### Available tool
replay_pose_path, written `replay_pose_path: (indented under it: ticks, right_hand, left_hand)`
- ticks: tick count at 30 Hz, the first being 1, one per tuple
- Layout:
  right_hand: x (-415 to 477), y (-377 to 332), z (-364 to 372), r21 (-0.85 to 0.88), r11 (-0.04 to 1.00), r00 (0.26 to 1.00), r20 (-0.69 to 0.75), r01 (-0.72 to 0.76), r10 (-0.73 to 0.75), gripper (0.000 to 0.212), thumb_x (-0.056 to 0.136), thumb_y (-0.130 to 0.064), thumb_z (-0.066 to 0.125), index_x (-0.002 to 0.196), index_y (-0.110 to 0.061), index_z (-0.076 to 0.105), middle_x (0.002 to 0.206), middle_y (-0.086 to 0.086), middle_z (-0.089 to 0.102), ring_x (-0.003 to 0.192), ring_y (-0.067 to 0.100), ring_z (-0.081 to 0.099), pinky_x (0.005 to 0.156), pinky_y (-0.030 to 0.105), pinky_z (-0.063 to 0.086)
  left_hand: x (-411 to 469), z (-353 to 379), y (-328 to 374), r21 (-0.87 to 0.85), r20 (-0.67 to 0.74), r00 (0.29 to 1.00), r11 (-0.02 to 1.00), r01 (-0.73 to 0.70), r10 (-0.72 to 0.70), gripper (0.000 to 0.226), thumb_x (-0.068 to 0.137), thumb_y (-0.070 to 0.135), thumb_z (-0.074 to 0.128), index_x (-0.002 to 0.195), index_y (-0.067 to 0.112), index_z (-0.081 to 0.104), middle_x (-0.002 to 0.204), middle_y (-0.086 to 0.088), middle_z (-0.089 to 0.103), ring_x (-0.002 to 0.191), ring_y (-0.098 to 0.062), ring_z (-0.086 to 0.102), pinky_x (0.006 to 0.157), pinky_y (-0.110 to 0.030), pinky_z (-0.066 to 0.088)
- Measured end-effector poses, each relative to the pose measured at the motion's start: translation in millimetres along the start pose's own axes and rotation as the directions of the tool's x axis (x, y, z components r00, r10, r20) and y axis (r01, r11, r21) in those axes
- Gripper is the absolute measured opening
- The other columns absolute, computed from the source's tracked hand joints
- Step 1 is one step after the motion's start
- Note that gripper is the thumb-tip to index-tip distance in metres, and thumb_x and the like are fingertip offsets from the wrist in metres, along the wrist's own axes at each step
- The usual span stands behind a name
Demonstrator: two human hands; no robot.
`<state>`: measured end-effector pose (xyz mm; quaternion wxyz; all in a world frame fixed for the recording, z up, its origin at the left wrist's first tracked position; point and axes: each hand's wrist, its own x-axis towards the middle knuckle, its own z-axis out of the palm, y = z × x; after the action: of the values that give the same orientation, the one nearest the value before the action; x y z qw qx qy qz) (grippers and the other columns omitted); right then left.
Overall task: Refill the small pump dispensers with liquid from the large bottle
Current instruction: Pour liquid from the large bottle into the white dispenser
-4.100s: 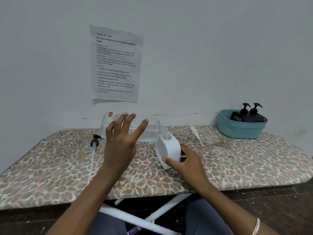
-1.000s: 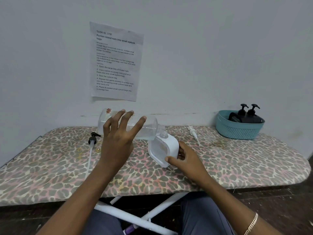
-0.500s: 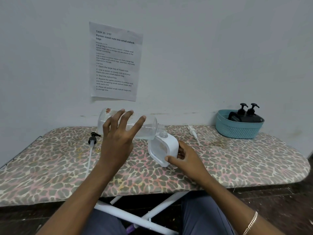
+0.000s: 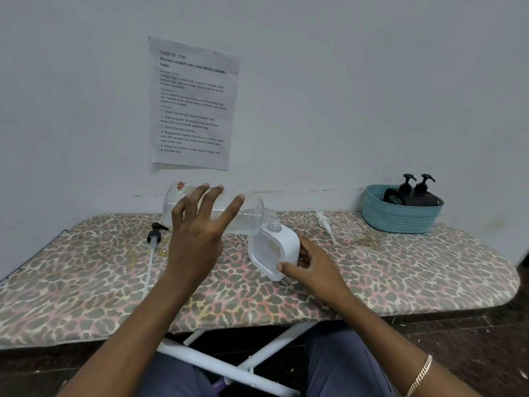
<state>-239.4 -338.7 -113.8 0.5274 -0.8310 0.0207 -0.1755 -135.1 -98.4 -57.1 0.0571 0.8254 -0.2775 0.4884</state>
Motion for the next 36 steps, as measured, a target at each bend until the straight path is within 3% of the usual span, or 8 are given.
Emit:
replay_pose_path:
  ticks: [11, 17, 36]
  right_hand:
    - [-0.1, 1.4, 0.0, -0.008, 1.0, 1.0, -0.002, -0.001, 0.001, 0.063, 0.084, -0.035, 0.085, 0.14, -0.037, 0.057, 0.128, -0.018, 0.069, 0.116, 0.0, 0.066, 0.093, 0.024, 0.057]
    - [-0.2, 0.7, 0.1, -0.018, 1.0, 1.0, 0.0, -0.004, 0.004, 0.062, 0.085, -0.034, 0.085, 0.14, -0.037, 0.056, 0.128, -0.02, 0.068, 0.115, -0.003, 0.065, 0.089, 0.019, 0.055]
    - [0.3, 1.1, 0.4, -0.037, 0.999, 1.0, -0.005, 0.001, -0.001, 0.065, 0.084, -0.037, 0.084, 0.142, -0.036, 0.056, 0.13, -0.017, 0.068, 0.119, 0.003, 0.065, 0.102, 0.036, 0.057]
  left_hand:
    - [-0.2, -0.3, 0.1, 0.004, -0.004, 1.0, 1.0, 0.0, 0.0, 0.094, 0.065, -0.021, 0.069, 0.146, 0.027, 0.061, 0.146, -0.014, 0.059, 0.142, -0.037, 0.043, 0.11, -0.05, 0.03]
    - [0.1, -0.7, -0.1, 0.007, 0.003, 1.0, 1.0, 0.0, 0.0, 0.094, 0.066, -0.021, 0.068, 0.147, 0.027, 0.06, 0.146, -0.013, 0.058, 0.142, -0.037, 0.043, 0.109, -0.05, 0.031]
    - [1.1, -1.5, 1.1, 0.015, -0.002, 1.0, 1.0, 0.006, -0.006, 0.095, 0.065, -0.021, 0.066, 0.146, 0.028, 0.061, 0.147, -0.013, 0.057, 0.143, -0.037, 0.041, 0.107, -0.051, 0.03]
